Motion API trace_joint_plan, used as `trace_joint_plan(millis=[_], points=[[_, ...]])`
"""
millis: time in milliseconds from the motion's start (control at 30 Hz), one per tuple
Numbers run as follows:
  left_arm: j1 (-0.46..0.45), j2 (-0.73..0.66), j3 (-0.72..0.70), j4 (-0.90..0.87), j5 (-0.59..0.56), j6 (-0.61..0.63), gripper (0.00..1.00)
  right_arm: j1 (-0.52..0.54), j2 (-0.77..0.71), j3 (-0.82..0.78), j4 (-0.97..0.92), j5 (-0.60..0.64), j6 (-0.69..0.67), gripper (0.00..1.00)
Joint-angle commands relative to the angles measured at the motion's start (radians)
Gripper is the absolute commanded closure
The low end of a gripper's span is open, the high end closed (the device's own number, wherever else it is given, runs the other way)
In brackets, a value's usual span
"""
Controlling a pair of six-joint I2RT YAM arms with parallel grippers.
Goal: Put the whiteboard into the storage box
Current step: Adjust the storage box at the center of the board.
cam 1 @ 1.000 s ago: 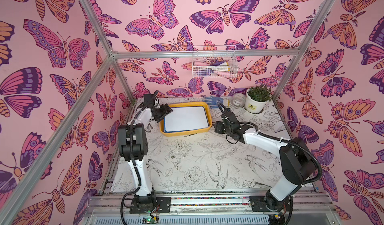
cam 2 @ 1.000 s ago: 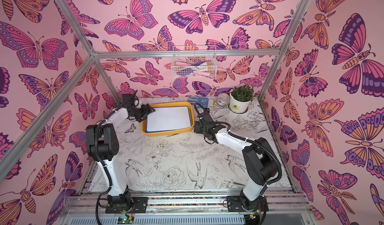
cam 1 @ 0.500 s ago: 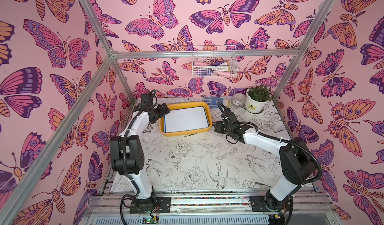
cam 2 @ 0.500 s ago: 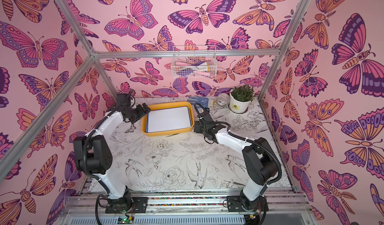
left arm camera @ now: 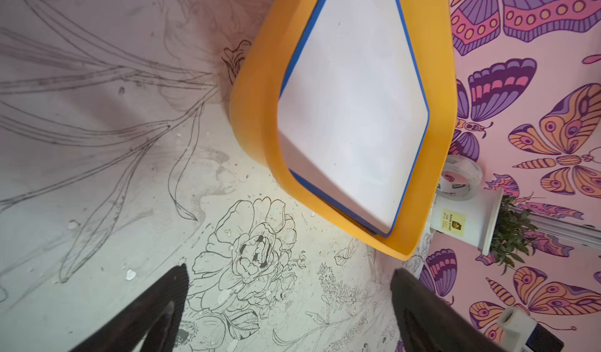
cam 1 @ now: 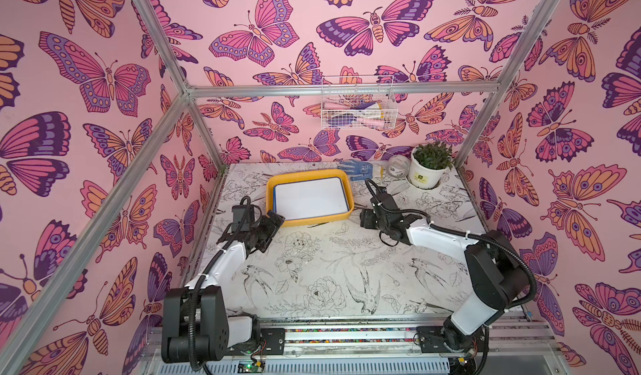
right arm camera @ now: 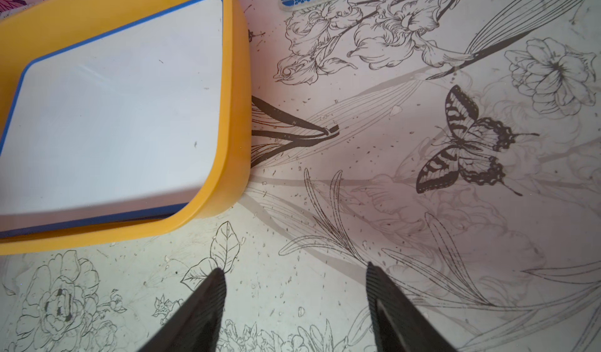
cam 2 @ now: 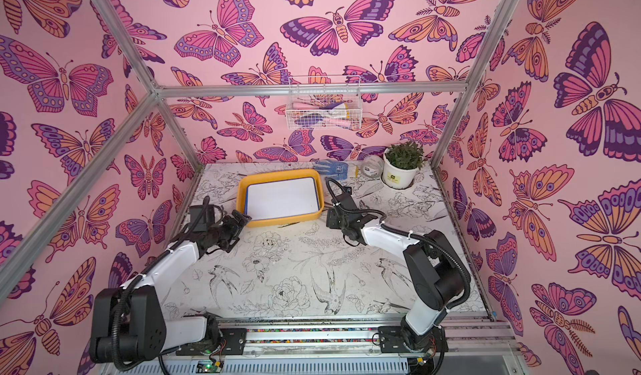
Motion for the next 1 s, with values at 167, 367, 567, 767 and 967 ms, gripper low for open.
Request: trace_joint_plan(millis=[167,367,567,767,967], points=[[-0.016,0.096,-0.069,0.411,0.074,-0.150,0.02,-0.004,-0.084,-0.055,0.042,0.003,0.030,0.30],[-0.018,0.255,0.024,0.514,0.081,-0.123,0.03,-0.004,-0.147,-0.097,0.035,0.005,0.033,0.30],[-0.009,0.351,0.187,0.473,0.078,-0.055,0.05,-0.004,-0.217,-0.160,0.021,0.020,0.027,0.29],[0.024,0.464,0.355,0.428,0.090,-0.008,0.05,-0.004,-0.311,-0.255,0.027,0.037,0.015,0.25],[0.054,0.454,0.387,0.343,0.084,0.155,0.02,-0.005,-0.473,-0.311,-0.056,0.130,-0.059,0.12]])
